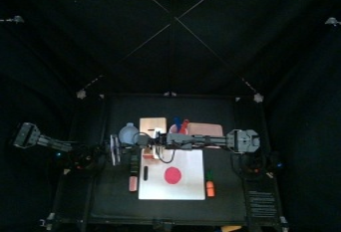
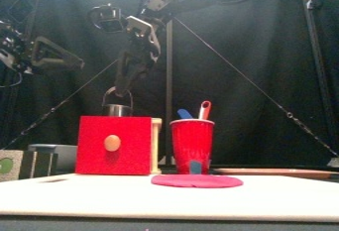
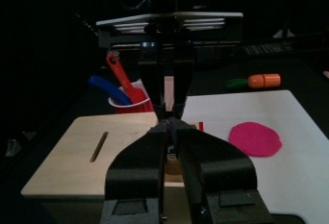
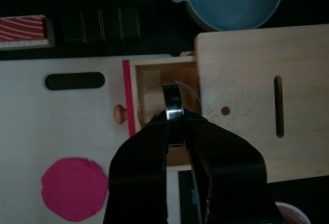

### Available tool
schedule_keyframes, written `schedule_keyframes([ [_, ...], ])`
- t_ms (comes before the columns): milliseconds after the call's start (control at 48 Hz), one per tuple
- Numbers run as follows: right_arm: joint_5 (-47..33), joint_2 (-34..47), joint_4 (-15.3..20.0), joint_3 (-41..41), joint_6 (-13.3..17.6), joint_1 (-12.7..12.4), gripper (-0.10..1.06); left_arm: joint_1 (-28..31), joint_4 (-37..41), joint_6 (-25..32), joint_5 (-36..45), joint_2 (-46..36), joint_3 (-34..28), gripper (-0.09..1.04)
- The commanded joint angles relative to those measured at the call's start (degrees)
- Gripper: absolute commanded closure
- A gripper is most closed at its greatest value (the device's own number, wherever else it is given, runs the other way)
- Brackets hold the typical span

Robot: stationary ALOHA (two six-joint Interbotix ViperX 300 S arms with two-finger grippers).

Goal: Get the cutter from the drawer then cut the dough then place the extra dough in the bowl
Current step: Place the cutter on the board

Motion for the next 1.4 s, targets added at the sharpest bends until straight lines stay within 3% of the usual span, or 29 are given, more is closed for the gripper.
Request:
schedule_keyframes([
  [21, 0.1, -4.8, 0.0, -1.8, 0.0, 0.3, 0.54, 0.2, -0.3, 0.0, -0.2, 0.1, -0.4, 0.41],
  [417, 3.6, -12.6, 0.2, 2.9, 0.4, 2.7, 0.56, 0.3, -1.2, 0.1, -0.2, 0.1, -0.2, 0.41],
  [688, 2.9, -18.8, -0.1, 15.6, 7.2, 4.0, 0.56, 1.0, -2.8, 0.0, -0.2, 0.1, -0.2, 0.41],
  [1062, -9.8, -30.7, -1.8, 38.5, 14.5, 7.8, 0.56, 2.5, -4.0, 0.5, -0.2, 0.1, -0.9, 0.41],
  [1229, -17.8, -34.5, -0.6, 48.0, 15.1, 9.1, 0.56, 4.5, -3.9, 0.7, -0.2, 0.1, -1.4, 0.41],
  [1396, -20.2, -35.9, 1.0, 52.5, 15.0, 9.4, 0.56, 6.6, -3.4, 0.6, -0.2, 0.1, -2.5, 0.41],
])
